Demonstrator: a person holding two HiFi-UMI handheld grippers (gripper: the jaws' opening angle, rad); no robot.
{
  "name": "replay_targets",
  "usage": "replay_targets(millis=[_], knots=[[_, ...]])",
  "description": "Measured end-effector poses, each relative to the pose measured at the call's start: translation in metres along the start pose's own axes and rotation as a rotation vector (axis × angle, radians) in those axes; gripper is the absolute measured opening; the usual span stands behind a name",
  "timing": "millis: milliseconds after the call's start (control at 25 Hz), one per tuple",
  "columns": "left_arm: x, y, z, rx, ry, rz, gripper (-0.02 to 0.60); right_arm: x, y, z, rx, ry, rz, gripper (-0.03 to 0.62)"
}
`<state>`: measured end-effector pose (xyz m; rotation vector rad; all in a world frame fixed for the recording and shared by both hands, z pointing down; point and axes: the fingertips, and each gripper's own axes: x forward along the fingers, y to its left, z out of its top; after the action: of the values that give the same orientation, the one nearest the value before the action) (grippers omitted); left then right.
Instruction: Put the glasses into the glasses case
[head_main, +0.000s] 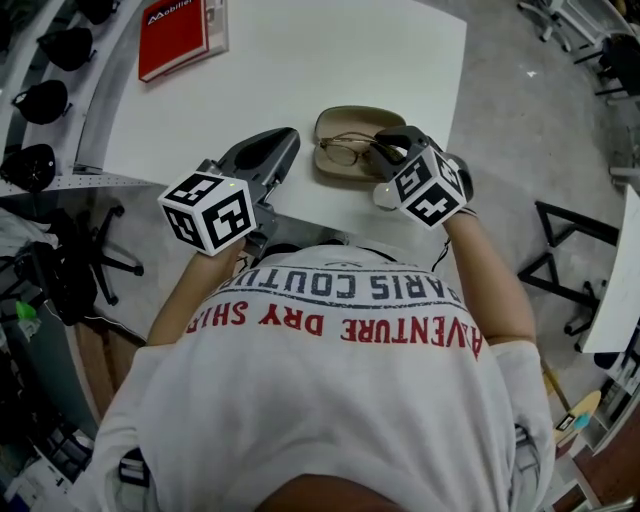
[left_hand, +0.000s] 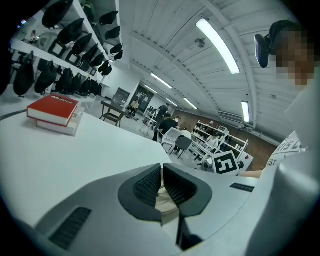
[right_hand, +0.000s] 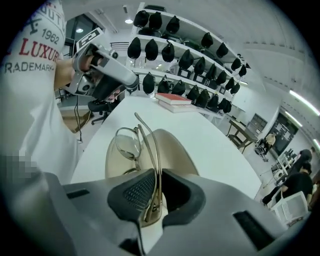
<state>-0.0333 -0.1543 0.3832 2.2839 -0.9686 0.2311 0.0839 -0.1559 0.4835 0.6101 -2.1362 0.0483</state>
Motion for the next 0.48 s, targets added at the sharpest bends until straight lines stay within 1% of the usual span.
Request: replay_targets(millis=[240, 480], knots=[[0.002, 0.005, -0.008, -0.018, 0.002, 0.024, 0.037, 0.016, 0.005, -0.012, -0.056, 0.056, 0.008, 0.052], [-0.002, 0.013, -0.009, -0.039, -0.004, 0.039, 0.037, 0.022, 0.009, -0.013, -0.076, 0.085, 0.020, 0.052]])
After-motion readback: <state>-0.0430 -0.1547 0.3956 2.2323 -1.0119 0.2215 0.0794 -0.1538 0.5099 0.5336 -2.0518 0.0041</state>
